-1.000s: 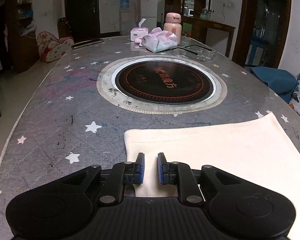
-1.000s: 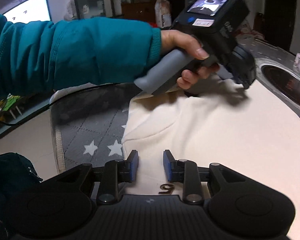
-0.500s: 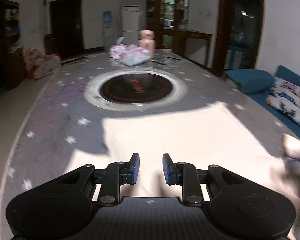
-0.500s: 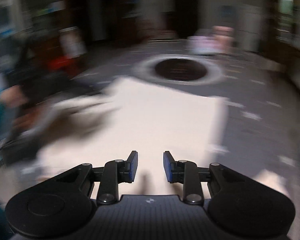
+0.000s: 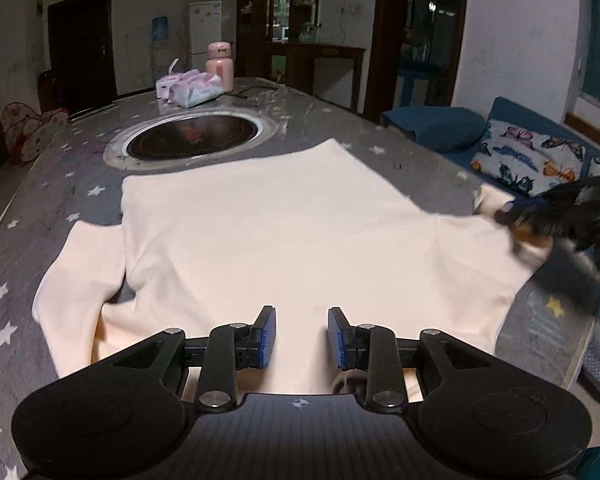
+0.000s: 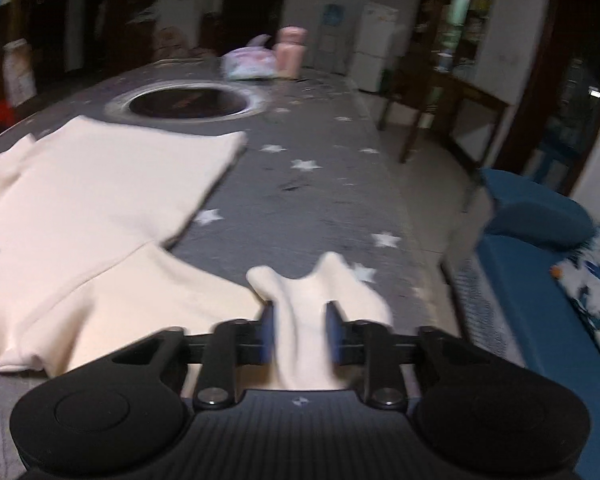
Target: Fold clothes
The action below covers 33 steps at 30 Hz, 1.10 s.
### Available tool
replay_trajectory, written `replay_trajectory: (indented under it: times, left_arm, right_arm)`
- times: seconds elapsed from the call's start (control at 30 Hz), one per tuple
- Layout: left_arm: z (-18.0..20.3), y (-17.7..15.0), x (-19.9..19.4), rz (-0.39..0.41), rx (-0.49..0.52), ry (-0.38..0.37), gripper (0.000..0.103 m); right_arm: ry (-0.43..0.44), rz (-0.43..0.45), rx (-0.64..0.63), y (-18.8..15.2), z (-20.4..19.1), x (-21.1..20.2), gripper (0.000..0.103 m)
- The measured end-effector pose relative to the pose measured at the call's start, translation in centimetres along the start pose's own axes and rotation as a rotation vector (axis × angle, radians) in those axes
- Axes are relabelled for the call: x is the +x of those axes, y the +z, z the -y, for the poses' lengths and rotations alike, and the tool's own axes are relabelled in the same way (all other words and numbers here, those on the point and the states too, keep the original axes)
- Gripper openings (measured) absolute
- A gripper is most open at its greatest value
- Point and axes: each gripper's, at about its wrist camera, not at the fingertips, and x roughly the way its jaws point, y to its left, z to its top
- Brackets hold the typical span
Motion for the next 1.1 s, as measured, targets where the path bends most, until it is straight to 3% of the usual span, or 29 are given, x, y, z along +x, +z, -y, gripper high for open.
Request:
replay_trajectory:
  times: [0.13, 0.33, 0.47, 0.57, 0.8, 0.87, 1.03, 1.1]
  left_arm:
    - [0.0, -0.8, 0.0, -0.011, -0.010, -0.008, 0.032]
    - [0.1, -1.2, -0.5, -0.003, 0.004, -0.016, 0.036]
    - [0.2, -1.1, -1.1, 0.000, 0.008, -0.023, 0.036]
    - [0.5, -1.1, -1.5, 0.013, 0.021, -0.038, 0.036]
    - [1.1, -2.1, -2.4, -0.011, 0.088, -0.052, 0.036]
    - [1.1, -2.2, -2.9, -0.010, 0.101, -0.062, 0.036]
    - [1.8, -2.1, -4.5, 0.027, 0.147, -0.118, 0.044]
    - [2.2, -2.3, -4.7, 0.033, 0.171, -0.130, 0.044]
  right_arm:
    - [-0.128, 0.065, 0.071, -0.5, 1.2, -1.6, 0.010]
    - [-0.329, -0.010, 0.189, -2.5, 5.1, -2.5, 0.016]
    - [-0.297, 0.029, 0.203, -2.4, 5.0, -3.3, 0.023]
    - [-0.171, 0.045, 0.186, -1.3, 3.8, -2.8, 0.034]
    - [0.075, 0.016, 0.076, 0.4, -0.4, -1.8, 0.037]
    - [0.176, 0.021, 0.032, 1.4, -2.3, -2.5, 0.037]
    - [0.524, 0.010, -0.147, 2.7, -7.7, -5.0, 0.037]
    - [0.607, -0.013, -0.227, 2.5, -10.0, -5.5, 0.037]
